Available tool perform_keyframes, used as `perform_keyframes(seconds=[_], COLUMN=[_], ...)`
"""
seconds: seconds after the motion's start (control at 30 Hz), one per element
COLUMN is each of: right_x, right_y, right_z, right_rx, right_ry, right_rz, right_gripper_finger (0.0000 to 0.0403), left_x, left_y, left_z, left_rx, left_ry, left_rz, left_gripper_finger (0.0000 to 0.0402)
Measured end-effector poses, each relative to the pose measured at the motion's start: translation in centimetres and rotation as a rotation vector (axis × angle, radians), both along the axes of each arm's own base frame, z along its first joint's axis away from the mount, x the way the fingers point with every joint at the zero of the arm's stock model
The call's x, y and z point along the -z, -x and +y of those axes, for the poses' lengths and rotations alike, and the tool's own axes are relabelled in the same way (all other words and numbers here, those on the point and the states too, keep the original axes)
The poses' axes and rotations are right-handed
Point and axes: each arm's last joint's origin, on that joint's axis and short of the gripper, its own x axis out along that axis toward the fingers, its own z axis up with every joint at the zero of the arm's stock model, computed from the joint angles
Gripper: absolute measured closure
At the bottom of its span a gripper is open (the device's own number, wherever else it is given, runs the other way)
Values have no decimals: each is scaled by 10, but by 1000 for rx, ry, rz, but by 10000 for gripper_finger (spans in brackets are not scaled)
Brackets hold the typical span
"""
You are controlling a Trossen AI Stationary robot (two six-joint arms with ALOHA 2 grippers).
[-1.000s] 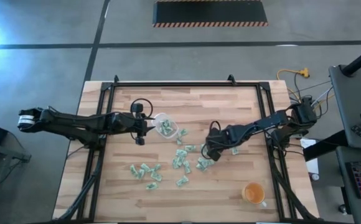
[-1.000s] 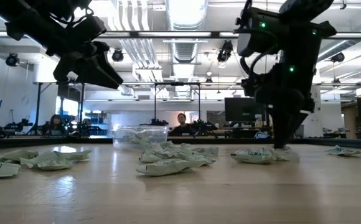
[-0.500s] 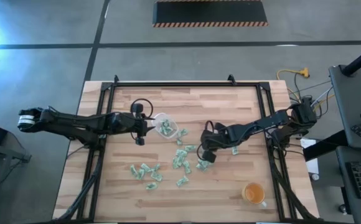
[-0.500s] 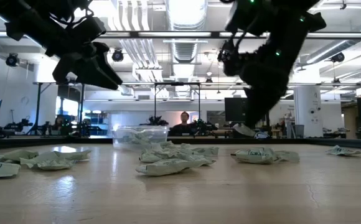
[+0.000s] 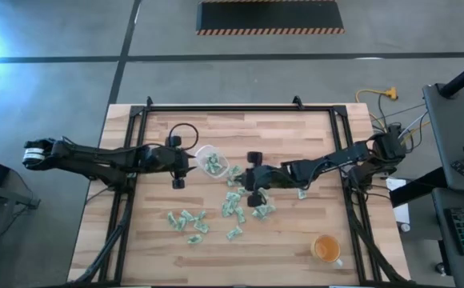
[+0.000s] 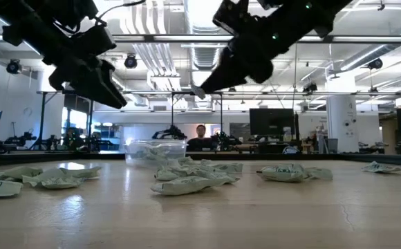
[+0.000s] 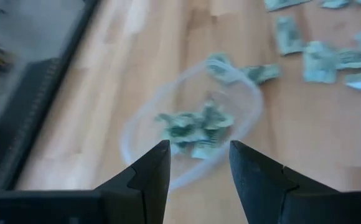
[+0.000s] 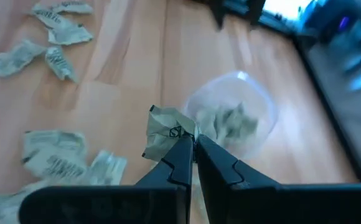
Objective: Pick and place Stevia / Truvia into bins
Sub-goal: Put the stevia packet into the transparent bin
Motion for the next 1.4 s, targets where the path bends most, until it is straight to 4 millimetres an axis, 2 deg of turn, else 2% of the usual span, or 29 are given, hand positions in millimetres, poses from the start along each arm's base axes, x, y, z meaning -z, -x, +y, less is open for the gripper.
perform_keyframes(seconds=[0.17, 0.43, 0.57, 0.7, 0.8, 1.0, 1.4], right_x=[7, 24, 26, 26, 25, 22, 33], right_y=[-9, -23, -30, -38, -43, -46, -48], right_z=[-10, -43, -58, -69, -74, -83, -88], right_rx=[-50, -34, -17, -86, -128, -104, -102], right_ry=[121, 232, 235, 177, 150, 136, 137], right_rz=[-14, 13, 8, -11, -25, -42, -25], right_gripper_finger=[390, 390, 390, 390, 390, 390, 384], left_x=[3, 8, 10, 13, 18, 27, 40], left_y=[1, 5, 5, 4, 1, -7, -16], left_z=[-4, -19, -31, -42, -48, -54, -57], left_rx=[20, 12, 28, 52, 58, 69, 79], left_ry=[151, 310, 359, 393, 407, 402, 414], left_rz=[8, 48, 57, 69, 92, 139, 227], left_gripper_finger=[253, 253, 253, 253, 253, 253, 253])
